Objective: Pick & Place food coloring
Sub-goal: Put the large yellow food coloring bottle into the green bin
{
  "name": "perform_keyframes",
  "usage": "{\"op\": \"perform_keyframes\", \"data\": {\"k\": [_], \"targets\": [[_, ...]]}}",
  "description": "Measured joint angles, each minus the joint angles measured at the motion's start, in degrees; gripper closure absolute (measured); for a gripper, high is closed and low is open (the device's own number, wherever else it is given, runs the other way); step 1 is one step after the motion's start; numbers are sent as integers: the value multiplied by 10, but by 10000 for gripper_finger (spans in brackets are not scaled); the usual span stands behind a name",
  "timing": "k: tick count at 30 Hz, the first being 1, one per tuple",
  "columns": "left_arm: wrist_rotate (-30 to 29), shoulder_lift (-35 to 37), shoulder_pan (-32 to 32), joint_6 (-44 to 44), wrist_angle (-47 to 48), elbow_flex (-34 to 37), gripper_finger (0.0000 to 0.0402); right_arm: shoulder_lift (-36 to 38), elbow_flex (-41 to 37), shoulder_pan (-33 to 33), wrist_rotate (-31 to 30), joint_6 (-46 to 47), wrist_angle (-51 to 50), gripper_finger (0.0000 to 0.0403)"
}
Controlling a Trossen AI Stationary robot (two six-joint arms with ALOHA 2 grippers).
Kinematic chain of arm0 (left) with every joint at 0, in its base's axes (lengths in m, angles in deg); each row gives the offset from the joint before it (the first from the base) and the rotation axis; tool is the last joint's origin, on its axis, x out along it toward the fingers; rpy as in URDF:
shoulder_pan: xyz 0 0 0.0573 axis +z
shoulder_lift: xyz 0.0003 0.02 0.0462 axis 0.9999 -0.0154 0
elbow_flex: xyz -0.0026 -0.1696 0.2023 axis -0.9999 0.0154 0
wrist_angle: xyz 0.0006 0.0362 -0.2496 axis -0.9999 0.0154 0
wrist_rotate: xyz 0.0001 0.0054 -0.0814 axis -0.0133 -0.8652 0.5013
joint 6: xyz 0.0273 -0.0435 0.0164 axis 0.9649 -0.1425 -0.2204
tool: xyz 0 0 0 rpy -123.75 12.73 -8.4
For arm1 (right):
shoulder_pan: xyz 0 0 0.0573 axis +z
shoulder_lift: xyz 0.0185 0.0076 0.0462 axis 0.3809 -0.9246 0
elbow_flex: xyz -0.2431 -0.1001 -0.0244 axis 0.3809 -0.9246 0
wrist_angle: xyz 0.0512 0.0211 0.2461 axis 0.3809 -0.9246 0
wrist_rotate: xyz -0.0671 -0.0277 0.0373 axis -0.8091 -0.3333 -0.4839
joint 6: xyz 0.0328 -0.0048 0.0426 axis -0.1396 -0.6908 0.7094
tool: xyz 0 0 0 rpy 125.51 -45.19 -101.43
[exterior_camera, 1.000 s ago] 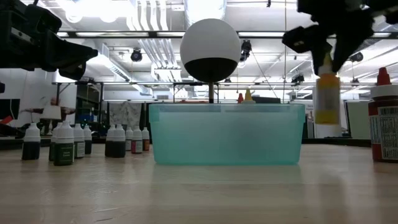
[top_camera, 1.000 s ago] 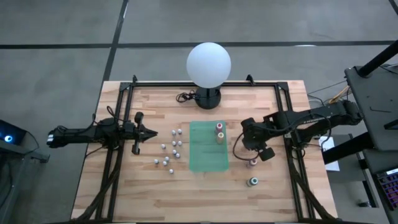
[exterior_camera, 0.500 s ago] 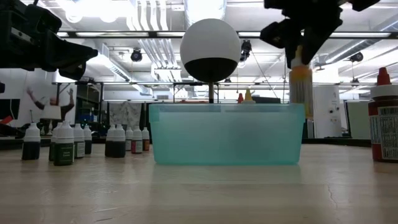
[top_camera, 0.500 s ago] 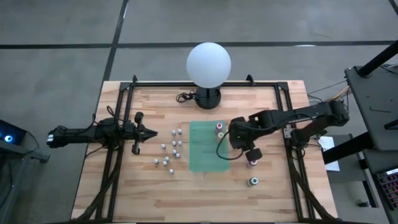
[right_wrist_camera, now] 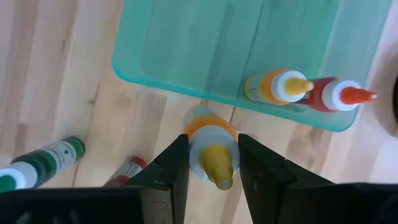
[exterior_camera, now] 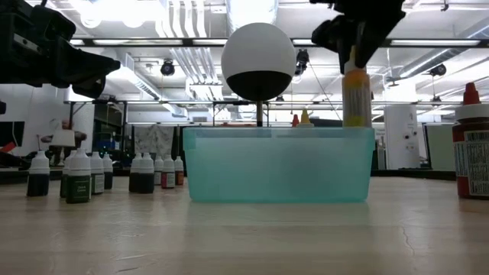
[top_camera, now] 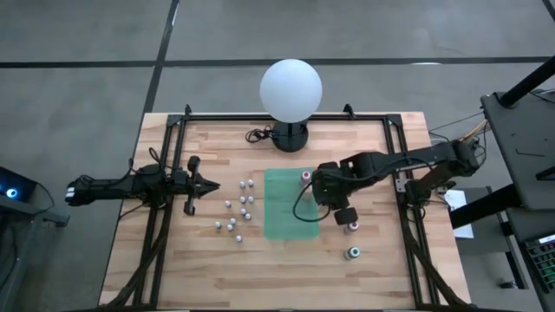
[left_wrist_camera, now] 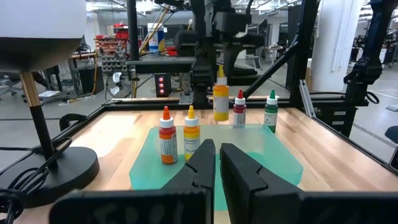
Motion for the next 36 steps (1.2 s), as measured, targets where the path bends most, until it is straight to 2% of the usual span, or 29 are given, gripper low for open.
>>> {"op": "perform_keyframes", "data": {"k": [17, 27, 36], "targets": [[0, 0, 0, 0, 0, 0, 401, -33, 54, 0, -15, -19, 7, 297], [0, 0, 0, 0, 0, 0, 401, -59, 52, 0, -16, -123, 8, 297], [0, 0, 0, 0, 0, 0, 401, -61, 53, 0, -46, -155, 10, 297]]}}
